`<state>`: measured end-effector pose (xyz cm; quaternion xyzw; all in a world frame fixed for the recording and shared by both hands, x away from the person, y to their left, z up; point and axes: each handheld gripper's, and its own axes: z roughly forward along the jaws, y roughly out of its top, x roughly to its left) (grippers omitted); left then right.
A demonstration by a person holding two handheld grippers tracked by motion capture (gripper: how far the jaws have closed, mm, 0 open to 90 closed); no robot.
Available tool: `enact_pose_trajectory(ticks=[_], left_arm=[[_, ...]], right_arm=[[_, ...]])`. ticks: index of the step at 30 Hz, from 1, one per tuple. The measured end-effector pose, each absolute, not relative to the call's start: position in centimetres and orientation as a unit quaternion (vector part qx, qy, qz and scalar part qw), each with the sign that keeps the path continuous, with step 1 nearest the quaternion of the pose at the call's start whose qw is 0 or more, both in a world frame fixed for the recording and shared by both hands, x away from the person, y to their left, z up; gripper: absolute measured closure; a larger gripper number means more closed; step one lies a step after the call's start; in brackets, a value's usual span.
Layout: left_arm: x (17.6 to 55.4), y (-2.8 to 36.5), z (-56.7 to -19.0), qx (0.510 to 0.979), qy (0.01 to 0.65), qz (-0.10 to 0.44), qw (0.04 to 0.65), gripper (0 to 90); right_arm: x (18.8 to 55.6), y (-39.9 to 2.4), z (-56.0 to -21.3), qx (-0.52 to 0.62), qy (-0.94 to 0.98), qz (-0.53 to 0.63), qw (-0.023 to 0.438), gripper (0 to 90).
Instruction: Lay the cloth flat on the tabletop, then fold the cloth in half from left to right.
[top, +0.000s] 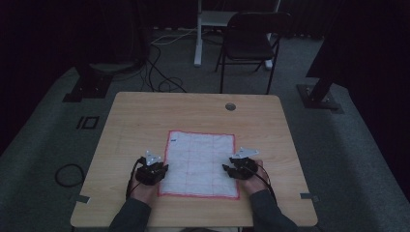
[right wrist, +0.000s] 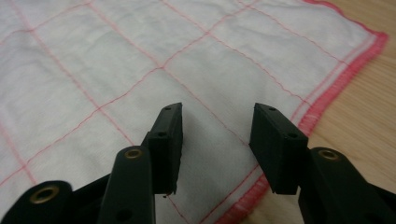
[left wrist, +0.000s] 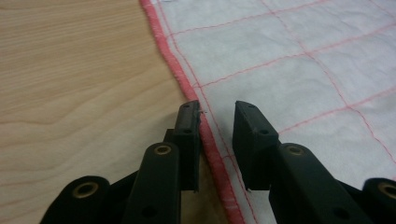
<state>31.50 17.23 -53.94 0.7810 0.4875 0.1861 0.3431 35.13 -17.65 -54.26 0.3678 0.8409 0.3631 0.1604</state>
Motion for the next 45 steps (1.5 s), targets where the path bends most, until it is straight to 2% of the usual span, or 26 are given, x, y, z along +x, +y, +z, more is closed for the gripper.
enact_pose_trajectory(ticks=[8,11,17,26,34,45], left_arm=[[30.4,16.4,-53.9,0.784,0.483,0.171,0.351,73.6],[30.4,16.4,-53.9,0.778,0.491,0.163,0.356,70.4],[31.3,16.8,-53.4,0.764,0.499,0.184,0.366,61.9],[33.3,16.1,-53.9,0.757,0.51,0.203,0.353,56.4],[34.0,15.5,-54.2,0.755,0.519,0.21,0.341,53.2],[33.0,14.8,-54.2,0.744,0.538,0.221,0.33,53.2]], right_arm=[[35.8,-18.6,-54.3,0.384,0.832,0.365,0.166,53.2],[35.8,-18.7,-54.4,0.384,0.832,0.365,0.167,53.1],[35.8,-18.6,-54.3,0.386,0.831,0.364,0.166,52.9],[35.8,-18.6,-54.4,0.386,0.83,0.365,0.167,52.5],[35.7,-18.6,-54.4,0.388,0.829,0.366,0.167,52.4],[35.6,-18.6,-54.5,0.389,0.827,0.368,0.169,51.8]])
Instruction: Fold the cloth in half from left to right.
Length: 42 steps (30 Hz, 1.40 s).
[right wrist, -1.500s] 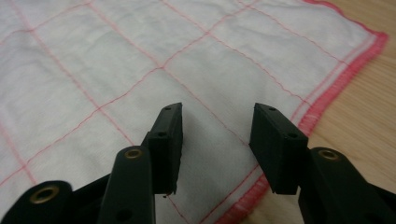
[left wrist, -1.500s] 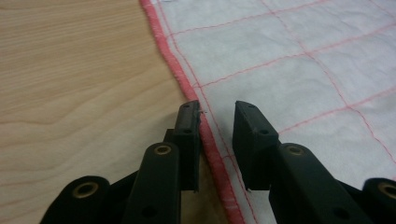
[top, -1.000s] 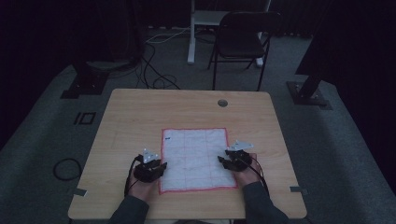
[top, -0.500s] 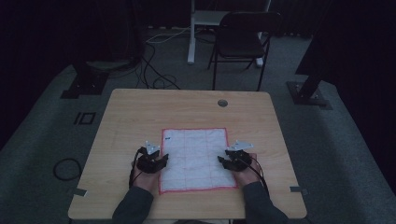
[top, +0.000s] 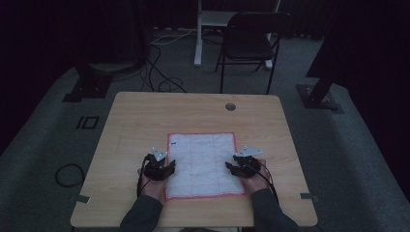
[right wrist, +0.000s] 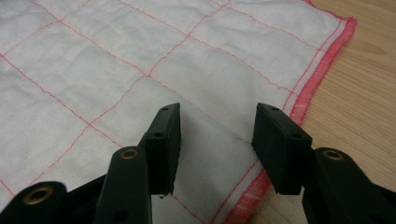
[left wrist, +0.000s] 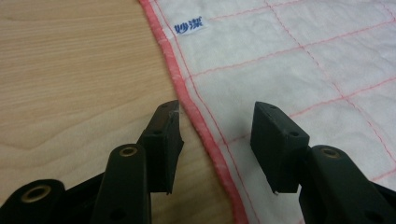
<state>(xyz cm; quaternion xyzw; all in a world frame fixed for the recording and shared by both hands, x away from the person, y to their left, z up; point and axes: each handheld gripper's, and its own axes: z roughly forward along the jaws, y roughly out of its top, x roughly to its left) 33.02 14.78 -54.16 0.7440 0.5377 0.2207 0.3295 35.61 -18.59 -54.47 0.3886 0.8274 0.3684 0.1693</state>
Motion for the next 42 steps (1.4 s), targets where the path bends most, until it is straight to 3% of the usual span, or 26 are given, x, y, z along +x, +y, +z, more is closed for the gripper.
enact_pose_trajectory(ticks=[11,15,20,35,42], left_arm=[[32.3,14.1,-54.0,0.739,0.546,0.206,0.335,60.0],[32.4,14.3,-54.0,0.738,0.548,0.204,0.337,75.4],[32.7,15.0,-54.1,0.733,0.553,0.177,0.354,85.7],[32.5,17.3,-53.9,0.725,0.567,0.172,0.352,87.6],[32.5,17.8,-53.5,0.713,0.564,0.157,0.386,87.7]], right_arm=[[35.6,-18.6,-54.5,0.39,0.827,0.369,0.167,50.9],[35.6,-18.6,-54.5,0.389,0.827,0.369,0.167,50.8],[35.6,-18.6,-54.4,0.391,0.826,0.37,0.164,49.0],[35.1,-18.7,-54.2,0.389,0.826,0.376,0.154,48.3],[35.1,-18.9,-54.2,0.393,0.824,0.376,0.157,48.3]])
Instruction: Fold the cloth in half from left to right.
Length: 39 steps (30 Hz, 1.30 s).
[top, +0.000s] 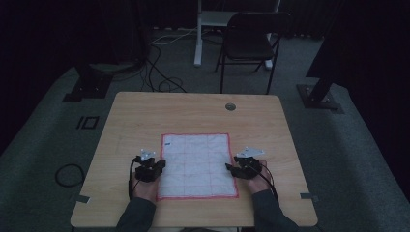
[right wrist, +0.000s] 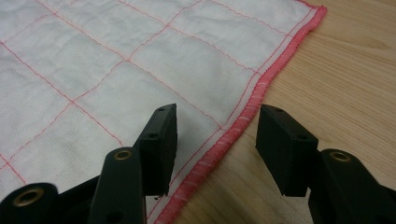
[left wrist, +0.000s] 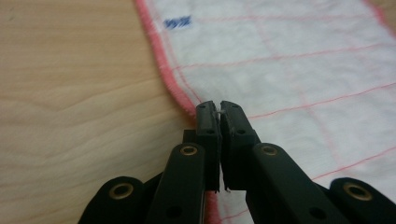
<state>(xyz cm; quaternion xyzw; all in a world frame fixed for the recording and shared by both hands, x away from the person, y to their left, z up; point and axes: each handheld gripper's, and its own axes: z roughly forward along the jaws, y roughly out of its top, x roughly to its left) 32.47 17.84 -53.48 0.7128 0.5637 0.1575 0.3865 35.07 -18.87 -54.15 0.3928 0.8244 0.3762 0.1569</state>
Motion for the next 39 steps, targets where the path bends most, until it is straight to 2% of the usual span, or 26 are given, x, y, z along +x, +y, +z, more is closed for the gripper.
enact_pose_trajectory(ticks=[14,39], left_arm=[[32.9,15.2,-50.6,0.73,0.511,0.148,0.43,87.8],[33.9,11.4,-47.7,0.737,0.469,0.116,0.472,88.0]], right_arm=[[35.1,-18.7,-54.4,0.39,0.828,0.372,0.154,48.4],[35.1,-19.1,-54.4,0.394,0.826,0.372,0.155,48.5]])
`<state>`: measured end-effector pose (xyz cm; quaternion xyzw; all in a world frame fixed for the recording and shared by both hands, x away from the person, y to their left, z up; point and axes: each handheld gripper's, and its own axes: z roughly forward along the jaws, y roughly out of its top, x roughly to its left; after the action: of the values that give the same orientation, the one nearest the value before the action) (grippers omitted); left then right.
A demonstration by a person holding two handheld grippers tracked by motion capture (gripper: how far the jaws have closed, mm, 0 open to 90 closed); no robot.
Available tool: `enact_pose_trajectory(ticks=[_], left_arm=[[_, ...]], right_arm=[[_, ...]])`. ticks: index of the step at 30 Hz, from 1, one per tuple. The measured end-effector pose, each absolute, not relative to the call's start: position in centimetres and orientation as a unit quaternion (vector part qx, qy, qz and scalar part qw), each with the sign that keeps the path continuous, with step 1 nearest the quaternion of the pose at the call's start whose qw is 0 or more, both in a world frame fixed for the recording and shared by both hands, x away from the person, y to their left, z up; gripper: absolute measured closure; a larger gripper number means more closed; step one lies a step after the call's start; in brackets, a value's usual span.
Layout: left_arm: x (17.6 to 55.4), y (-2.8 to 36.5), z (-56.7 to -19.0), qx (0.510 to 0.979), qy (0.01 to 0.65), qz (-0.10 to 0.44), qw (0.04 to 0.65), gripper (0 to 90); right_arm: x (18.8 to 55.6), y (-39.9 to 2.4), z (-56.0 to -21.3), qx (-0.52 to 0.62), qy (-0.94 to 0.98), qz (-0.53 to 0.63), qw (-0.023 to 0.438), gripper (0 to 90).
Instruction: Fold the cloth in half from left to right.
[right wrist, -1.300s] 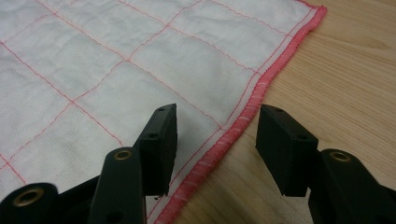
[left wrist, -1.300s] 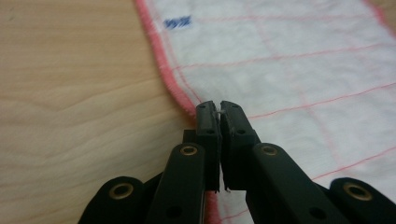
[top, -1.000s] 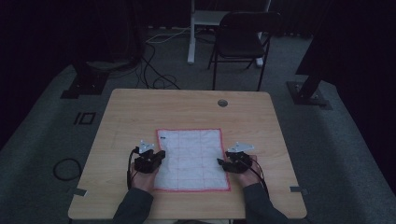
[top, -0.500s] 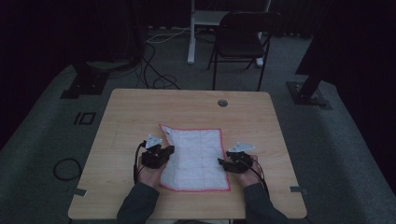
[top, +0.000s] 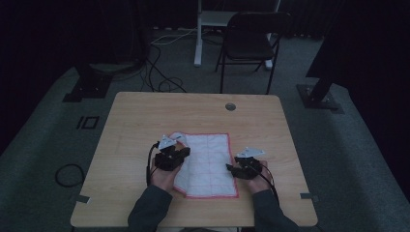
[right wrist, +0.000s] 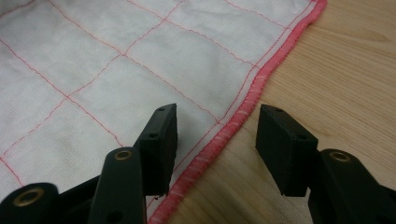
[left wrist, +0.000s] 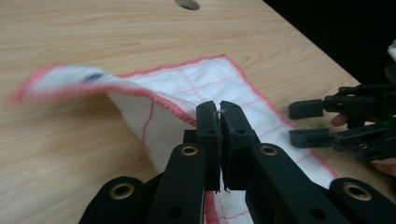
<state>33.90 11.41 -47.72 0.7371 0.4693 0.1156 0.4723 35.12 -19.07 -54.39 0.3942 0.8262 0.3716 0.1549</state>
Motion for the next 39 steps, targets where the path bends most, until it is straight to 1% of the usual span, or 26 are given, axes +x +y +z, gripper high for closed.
enact_pose_trajectory(ticks=[10,21,31,34,35,36,37,39], left_arm=[[34.4,8.5,-47.2,0.75,0.446,0.1,0.479,88.0],[35.1,5.1,-47.8,0.763,0.425,0.084,0.48,88.0],[35.3,2.9,-48.3,0.772,0.412,0.071,0.478,87.8],[35.4,2.5,-48.6,0.773,0.403,0.06,0.485,85.9],[35.4,2.5,-48.6,0.773,0.403,0.06,0.485,79.7],[35.3,2.8,-48.5,0.771,0.406,0.058,0.487,79.7],[35.2,3.2,-48.3,0.77,0.406,0.058,0.489,76.0],[35.1,3.8,-48.1,0.768,0.408,0.062,0.49,74.9]], right_arm=[[35.1,-19.5,-54.3,0.4,0.823,0.372,0.158,49.1],[35.3,-20.3,-54.2,0.414,0.815,0.373,0.161,49.1],[35.5,-20.8,-54.3,0.432,0.808,0.365,0.165,49.6],[35.5,-20.8,-54.3,0.433,0.808,0.362,0.168,49.6],[35.5,-20.8,-54.3,0.433,0.808,0.362,0.168,49.6],[35.5,-20.8,-54.3,0.435,0.807,0.363,0.168,49.6],[35.5,-20.9,-54.2,0.437,0.804,0.366,0.17,49.7],[35.5,-20.8,-54.1,0.437,0.803,0.368,0.169,49.7]])
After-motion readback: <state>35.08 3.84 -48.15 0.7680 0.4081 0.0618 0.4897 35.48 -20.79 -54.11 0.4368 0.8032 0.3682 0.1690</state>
